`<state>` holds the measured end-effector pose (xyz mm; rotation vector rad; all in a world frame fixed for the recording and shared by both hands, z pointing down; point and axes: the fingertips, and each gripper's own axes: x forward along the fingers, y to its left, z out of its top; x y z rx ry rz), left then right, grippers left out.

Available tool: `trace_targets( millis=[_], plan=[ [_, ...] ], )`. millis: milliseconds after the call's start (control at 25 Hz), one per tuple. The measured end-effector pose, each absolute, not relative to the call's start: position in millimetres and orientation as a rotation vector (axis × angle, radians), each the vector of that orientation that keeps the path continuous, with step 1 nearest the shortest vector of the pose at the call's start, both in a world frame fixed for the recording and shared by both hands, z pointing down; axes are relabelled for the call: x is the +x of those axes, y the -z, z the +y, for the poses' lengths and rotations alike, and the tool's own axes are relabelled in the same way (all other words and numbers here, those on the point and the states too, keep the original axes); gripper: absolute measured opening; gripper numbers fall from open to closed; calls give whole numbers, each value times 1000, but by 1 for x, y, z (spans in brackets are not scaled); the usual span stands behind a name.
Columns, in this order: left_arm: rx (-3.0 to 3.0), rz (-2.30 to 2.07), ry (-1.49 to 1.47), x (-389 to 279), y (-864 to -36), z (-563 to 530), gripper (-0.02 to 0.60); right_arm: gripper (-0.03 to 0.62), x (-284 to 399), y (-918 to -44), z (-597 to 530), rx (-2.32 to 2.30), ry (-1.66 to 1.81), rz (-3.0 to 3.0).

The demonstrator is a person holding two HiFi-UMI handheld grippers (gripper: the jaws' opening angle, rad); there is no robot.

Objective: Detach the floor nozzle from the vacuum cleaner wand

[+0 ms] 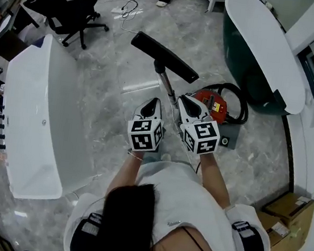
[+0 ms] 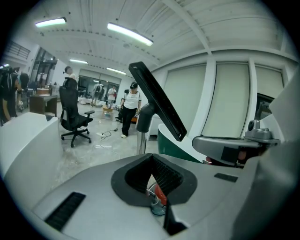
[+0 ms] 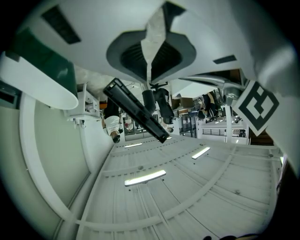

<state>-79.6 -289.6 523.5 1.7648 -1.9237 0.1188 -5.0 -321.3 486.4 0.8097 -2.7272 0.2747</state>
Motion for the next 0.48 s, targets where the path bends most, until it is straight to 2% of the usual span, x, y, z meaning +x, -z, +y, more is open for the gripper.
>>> trace_targets(
  millis=[480],
  plan=[
    [1764,-1898,-133,-87,-530,-318,3,31,-16,-454,-354,863,-124,-2764]
  ],
)
